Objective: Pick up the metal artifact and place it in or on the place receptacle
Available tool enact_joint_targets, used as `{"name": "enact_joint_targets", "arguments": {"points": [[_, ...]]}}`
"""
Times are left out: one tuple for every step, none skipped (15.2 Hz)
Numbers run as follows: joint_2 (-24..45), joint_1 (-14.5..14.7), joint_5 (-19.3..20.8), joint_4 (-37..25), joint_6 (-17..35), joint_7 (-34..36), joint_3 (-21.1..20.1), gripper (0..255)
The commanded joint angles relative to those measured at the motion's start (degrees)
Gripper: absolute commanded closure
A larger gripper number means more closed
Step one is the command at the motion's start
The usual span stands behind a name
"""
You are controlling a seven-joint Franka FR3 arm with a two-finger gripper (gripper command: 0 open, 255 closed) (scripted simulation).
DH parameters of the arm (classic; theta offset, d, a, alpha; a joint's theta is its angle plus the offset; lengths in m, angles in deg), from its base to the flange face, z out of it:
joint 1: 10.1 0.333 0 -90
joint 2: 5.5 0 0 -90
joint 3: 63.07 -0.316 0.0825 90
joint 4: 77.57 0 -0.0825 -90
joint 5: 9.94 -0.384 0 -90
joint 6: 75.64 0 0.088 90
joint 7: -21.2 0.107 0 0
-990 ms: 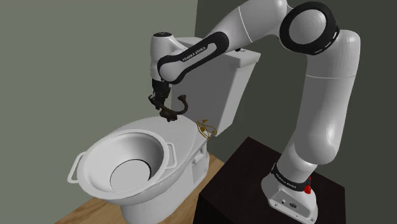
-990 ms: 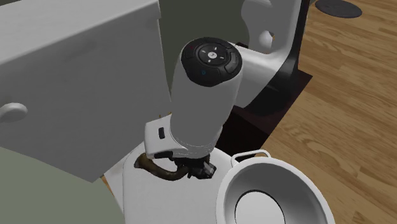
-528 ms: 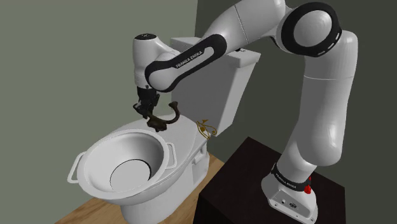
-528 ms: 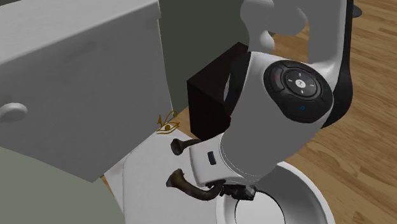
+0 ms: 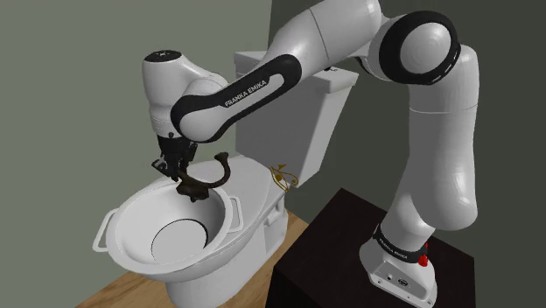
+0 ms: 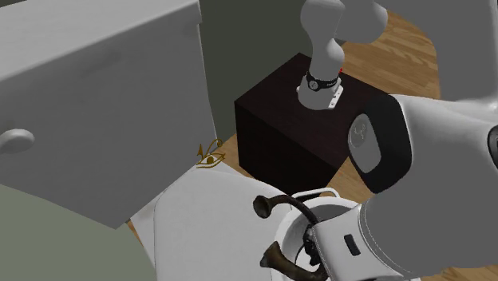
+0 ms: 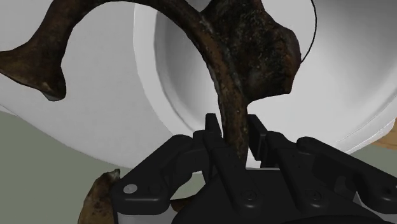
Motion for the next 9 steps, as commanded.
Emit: {"name": "enact_joint_targets", "arguments": {"points": [[1.3,2.0,0.7,-1.9,-1.1,2.5,-0.4,255],[2.2,3.1,1.0,-3.2,-1.7,3.7,-0.6,255],[3.1,4.2,1.4,-4.6,-2.4,4.8,-0.8,255],[4.1,5.3,1.7,-6.0,-3.2,6.0,-0.9,255],[5.1,6.4,2.1,-7.6,-3.9,7.0,-1.0,255],[6.1,7.5,2.4,-9.2,-4.7,8.1,-1.2,255],[7.7,9.1,2.9,-11.6,-5.9,9.5,-1.3,255],[8.0,9.2,3.1,-11.3,-5.3,9.7,-1.2,255],[8.4,9.2,3.2,-11.1,-4.7,9.8,-1.1,255]]}}
